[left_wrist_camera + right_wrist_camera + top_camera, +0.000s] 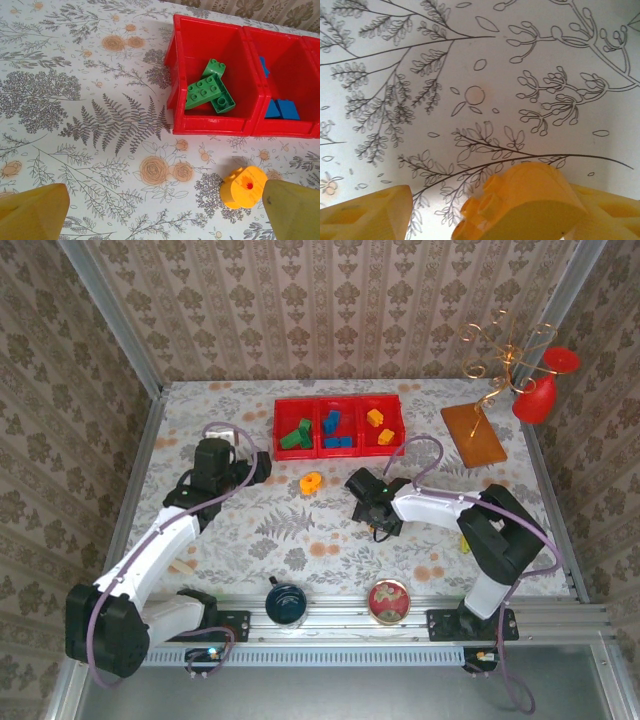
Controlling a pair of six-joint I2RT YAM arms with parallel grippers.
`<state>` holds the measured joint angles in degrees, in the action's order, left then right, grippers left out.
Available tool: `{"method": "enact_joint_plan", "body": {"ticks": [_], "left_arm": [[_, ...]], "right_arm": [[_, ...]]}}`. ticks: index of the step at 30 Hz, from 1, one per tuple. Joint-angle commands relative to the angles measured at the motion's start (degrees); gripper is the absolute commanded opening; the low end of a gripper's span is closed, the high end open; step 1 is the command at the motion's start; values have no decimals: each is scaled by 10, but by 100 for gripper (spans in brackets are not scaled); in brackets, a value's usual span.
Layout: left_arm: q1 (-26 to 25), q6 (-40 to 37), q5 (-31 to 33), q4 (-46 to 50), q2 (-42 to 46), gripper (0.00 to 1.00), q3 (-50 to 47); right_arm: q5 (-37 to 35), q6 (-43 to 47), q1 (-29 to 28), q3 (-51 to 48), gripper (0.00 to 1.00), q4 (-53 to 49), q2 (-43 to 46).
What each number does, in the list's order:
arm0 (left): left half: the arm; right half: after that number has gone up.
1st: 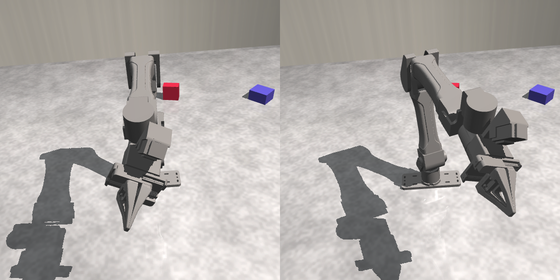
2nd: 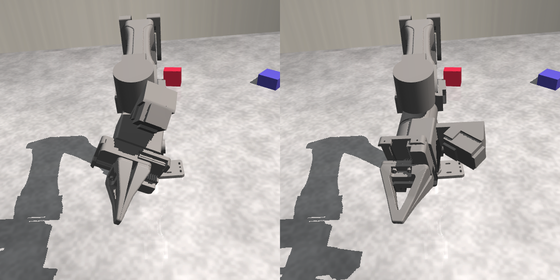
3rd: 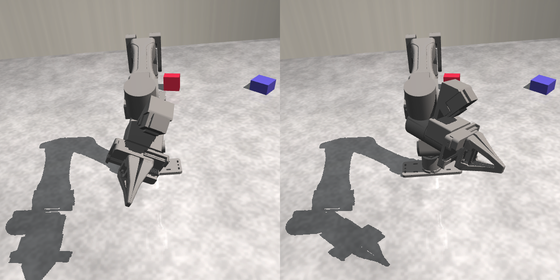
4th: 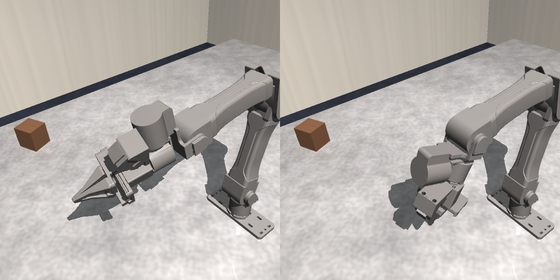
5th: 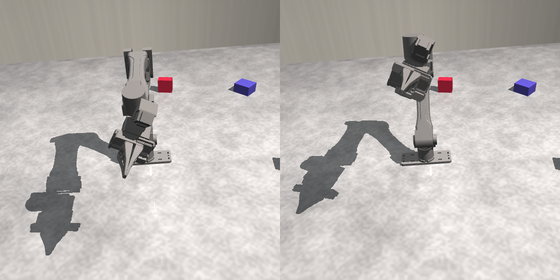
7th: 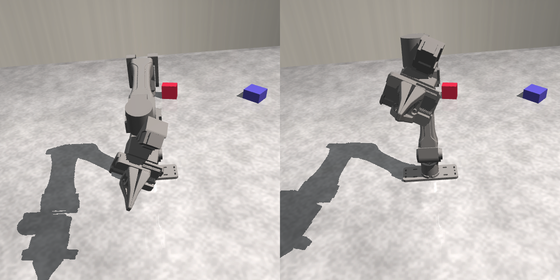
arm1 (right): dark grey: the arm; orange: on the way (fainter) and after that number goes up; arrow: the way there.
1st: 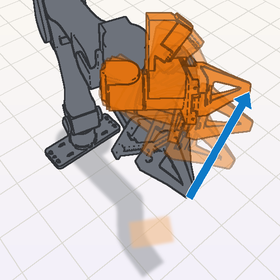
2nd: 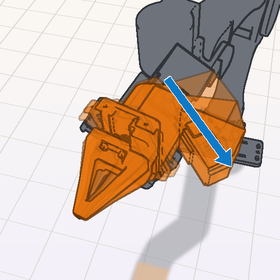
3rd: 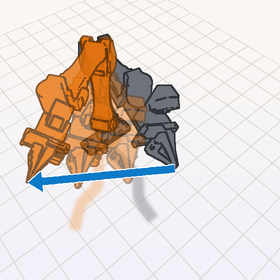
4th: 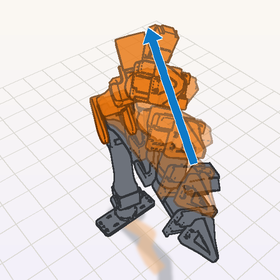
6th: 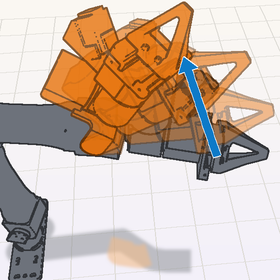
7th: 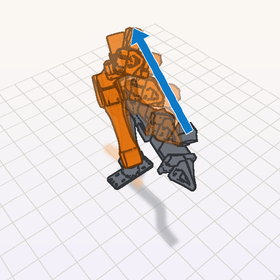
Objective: Sort the legos into containers by color
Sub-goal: Pick up the lego from the center of the table.
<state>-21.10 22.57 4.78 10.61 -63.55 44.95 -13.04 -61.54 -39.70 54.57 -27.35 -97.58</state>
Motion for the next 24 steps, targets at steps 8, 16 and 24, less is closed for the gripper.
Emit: {"method": "enact_joint_plan", "body": {"ticks": [8,16,24], "left_arm": [[6,15,-10,-9,-6,100,-7],[6,20,-10,-13,-7,100,-7],[7,20,-10,-13,-7,100,-5]], "right_arm": [[6,8,7,4,61,7,-35],[7,19,12,4,43,7,-34],[3,35,15,6,23,-7,-13]]}}
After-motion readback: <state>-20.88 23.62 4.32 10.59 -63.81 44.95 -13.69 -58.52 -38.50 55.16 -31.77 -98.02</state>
